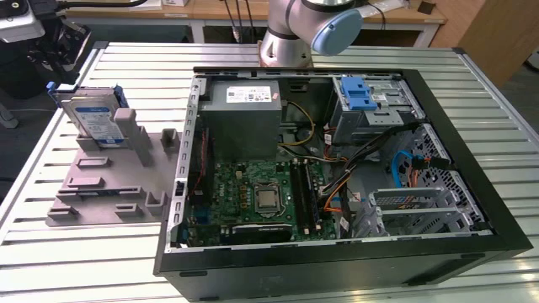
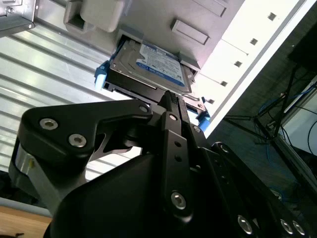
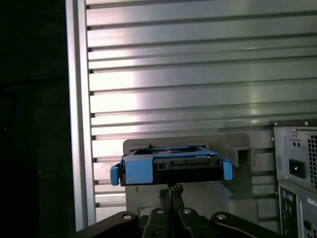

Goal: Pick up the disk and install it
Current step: 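Reach for the disk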

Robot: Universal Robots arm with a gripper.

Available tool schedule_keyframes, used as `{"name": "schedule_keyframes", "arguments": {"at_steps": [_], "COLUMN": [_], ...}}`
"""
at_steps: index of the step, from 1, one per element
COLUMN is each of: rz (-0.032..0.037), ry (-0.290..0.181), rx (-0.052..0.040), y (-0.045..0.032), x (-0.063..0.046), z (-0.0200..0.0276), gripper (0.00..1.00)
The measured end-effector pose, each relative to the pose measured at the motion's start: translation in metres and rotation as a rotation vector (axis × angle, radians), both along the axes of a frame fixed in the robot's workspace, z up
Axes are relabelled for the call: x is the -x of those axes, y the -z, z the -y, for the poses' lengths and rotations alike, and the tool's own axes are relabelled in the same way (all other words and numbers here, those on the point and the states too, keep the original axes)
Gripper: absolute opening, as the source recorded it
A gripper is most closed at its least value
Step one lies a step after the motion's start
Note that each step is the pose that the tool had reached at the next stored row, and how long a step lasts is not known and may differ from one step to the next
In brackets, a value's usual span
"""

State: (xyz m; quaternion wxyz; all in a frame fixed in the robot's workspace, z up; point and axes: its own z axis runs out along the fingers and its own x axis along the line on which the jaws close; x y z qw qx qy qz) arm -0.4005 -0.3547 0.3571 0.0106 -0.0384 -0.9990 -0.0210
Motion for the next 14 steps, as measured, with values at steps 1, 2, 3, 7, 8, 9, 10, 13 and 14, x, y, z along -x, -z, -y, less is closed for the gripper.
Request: {"name": "schedule_keyframes", "arguments": {"at_steps": [1, 2, 3, 7, 8, 9, 10, 13, 14], "rz": [0.0000, 0.0001, 0.0000, -0.0002, -0.0002, -0.0003, -0.0004, -0.0004, -0.0005], "ry": [0.000, 0.000, 0.000, 0.000, 0.000, 0.000, 0.000, 0.000, 0.000], "rx": [0.0000, -0.0001, -0.0001, -0.0001, -0.0001, -0.0001, -0.0001, -0.0001, -0.0001], "y": [0.0003, 0.0006, 0.0008, 0.0020, 0.0023, 0.0025, 0.0027, 0.0031, 0.0031], "x": [0.001, 0.003, 0.004, 0.010, 0.012, 0.013, 0.014, 0.015, 0.015], "z": [-0.0009, -0.0017, -0.0024, -0.0042, -0.0045, -0.0048, -0.0050, -0.0051, -0.0051], "gripper": [0.15, 0.15, 0.15, 0.15, 0.15, 0.15, 0.15, 0.15, 0.15]}}
